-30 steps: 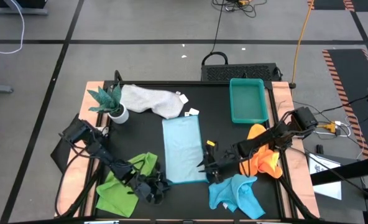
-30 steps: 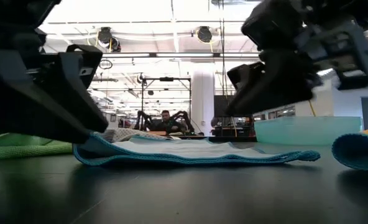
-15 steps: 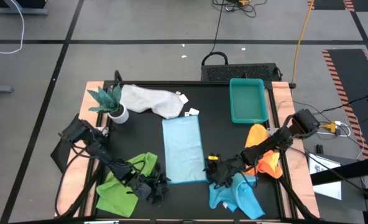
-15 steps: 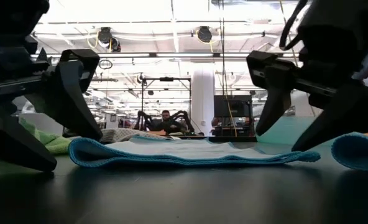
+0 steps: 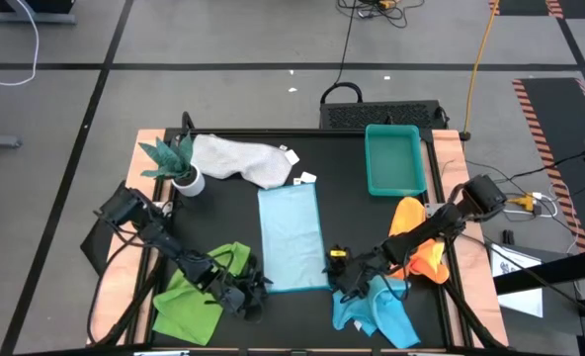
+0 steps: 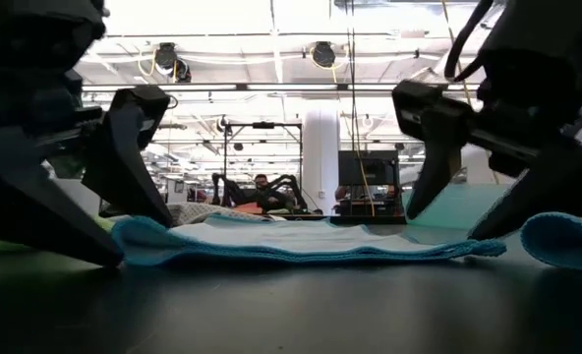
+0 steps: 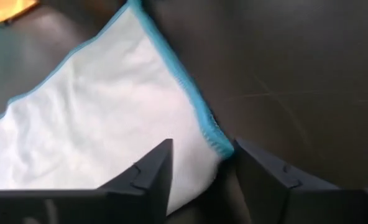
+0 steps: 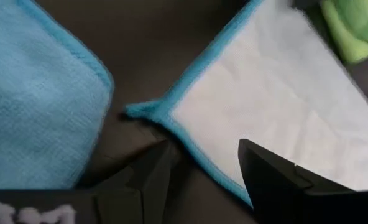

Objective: Fold microfiber towels
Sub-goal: Fold the light blue microfiber cloth

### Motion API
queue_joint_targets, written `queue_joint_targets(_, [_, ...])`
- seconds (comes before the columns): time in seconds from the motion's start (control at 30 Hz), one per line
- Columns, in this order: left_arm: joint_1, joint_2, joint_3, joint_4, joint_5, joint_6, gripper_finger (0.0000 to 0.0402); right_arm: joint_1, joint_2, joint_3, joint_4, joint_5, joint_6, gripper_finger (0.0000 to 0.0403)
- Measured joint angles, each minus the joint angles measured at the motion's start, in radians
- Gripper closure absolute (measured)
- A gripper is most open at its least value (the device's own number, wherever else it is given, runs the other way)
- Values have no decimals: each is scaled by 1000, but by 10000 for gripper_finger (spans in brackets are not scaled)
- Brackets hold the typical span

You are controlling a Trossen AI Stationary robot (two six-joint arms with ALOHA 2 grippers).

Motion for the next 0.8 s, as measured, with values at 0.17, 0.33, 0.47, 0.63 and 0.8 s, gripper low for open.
queue_joint_targets(0.17, [3, 2, -2, -2, -16, -12, 289, 12, 63, 3, 91, -30, -43, 220])
queue_joint_targets(0.33, [-2, -7, -4, -8, -46, -56, 318, 13, 75, 0, 165, -42, -49, 244])
queue_joint_targets(0.47, [-8, -25, -4, -20, -54, -60, 336, 5, 75, 0, 152, -39, -17, 288])
queue_joint_targets(0.63, [-14, -56, -4, -27, -50, -91, 353, -6, 77, -2, 187, -25, 79, 356])
queue_joint_targets(0.8, [-33, -86, -4, -63, 31, -85, 339, -4, 76, -2, 189, -23, 176, 397])
